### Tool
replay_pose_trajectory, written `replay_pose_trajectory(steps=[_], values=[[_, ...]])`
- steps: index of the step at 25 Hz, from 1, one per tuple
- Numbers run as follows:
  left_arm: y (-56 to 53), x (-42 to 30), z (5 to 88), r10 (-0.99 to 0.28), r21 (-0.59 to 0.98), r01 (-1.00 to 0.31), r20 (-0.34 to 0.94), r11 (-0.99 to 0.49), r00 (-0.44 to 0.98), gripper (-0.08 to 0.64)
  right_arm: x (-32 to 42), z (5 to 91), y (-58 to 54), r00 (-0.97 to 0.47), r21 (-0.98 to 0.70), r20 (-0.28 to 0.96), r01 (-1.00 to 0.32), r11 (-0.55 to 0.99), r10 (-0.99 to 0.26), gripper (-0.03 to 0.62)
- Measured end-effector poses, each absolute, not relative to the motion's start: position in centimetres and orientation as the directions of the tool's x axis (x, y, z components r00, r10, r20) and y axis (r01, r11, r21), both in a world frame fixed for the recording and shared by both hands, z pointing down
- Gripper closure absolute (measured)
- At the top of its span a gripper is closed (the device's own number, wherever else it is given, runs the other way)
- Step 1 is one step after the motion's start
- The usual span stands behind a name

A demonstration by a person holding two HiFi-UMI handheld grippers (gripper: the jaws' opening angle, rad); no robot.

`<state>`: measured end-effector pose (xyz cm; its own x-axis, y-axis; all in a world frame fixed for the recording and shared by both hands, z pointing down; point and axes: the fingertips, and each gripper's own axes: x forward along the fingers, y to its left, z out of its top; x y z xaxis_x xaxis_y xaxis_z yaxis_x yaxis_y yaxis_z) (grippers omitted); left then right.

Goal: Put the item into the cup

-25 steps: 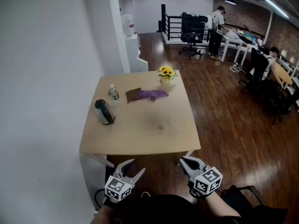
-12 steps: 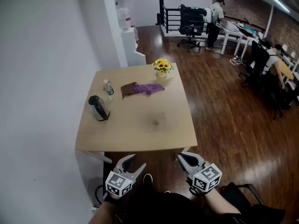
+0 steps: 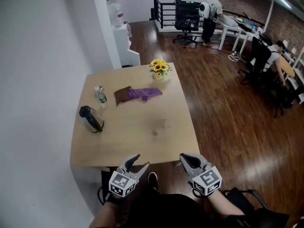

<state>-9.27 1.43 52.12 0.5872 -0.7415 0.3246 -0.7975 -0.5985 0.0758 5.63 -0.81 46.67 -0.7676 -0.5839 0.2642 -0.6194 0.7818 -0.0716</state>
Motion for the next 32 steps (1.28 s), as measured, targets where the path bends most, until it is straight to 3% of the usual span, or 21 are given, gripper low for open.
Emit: replay_pose_trajectory(steps=[17,32], values=[[-16.8,-14.4,60.1,-0.614,0.081,-0.729,0.481,-0.679,0.626,0.35,0.7,49.8,-17.3,-0.7,-0.17,0.296,-0.708,0.686,-0.649,0.584],[-22.0,-7.9,74.2,-0.341,0.128,-0.631,0.751,-0.765,0.565,0.381,1.1,55.7,-22.3,-0.732,-0.213,0.425,-0.653,0.727,-0.533,0.535]])
